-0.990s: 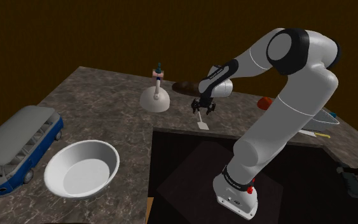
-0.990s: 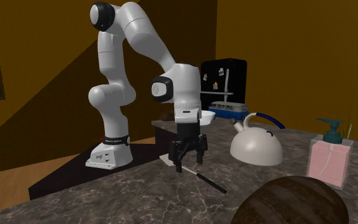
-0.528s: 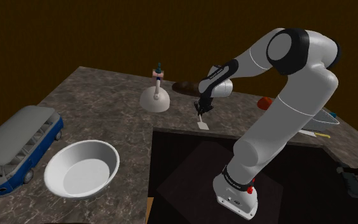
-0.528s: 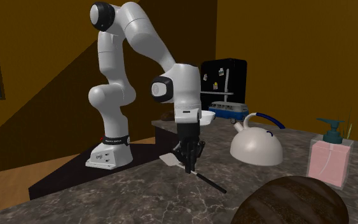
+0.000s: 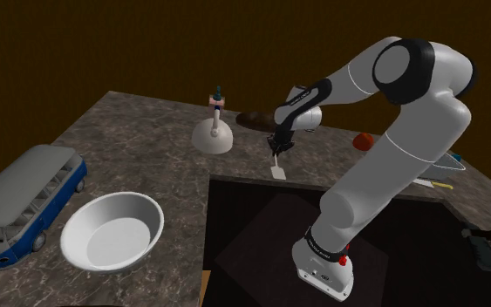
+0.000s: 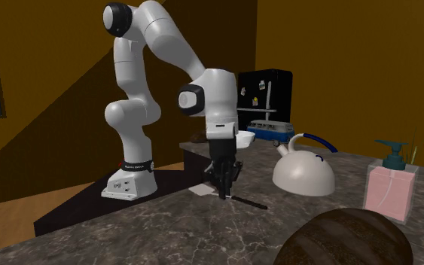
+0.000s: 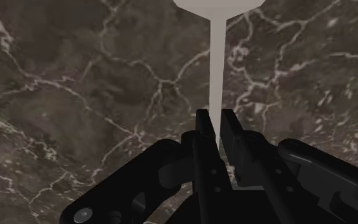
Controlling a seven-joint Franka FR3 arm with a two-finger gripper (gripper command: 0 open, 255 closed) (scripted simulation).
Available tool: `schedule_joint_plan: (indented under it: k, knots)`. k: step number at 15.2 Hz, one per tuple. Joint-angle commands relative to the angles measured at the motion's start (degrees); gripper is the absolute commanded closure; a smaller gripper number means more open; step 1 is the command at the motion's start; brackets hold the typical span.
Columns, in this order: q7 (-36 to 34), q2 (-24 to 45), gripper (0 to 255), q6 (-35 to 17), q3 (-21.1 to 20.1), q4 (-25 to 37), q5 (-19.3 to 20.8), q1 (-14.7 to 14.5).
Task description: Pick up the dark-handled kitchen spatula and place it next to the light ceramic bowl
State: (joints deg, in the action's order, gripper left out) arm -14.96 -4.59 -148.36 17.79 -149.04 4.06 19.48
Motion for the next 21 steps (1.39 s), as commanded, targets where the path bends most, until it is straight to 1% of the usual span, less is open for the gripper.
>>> schedule_joint_plan:
  k: [1, 10, 21]
  knots:
    - [-0.44, -1.21, 255, 1.80, -0.14, 0.60, 0.48, 0.03]
    - [-1.76, -7.25, 255, 9.94, -0.77, 2.84, 2.29, 0.47]
    - [-2.46, -12.82, 255, 19.61, -1.72, 7.03, 3.11, 0.73]
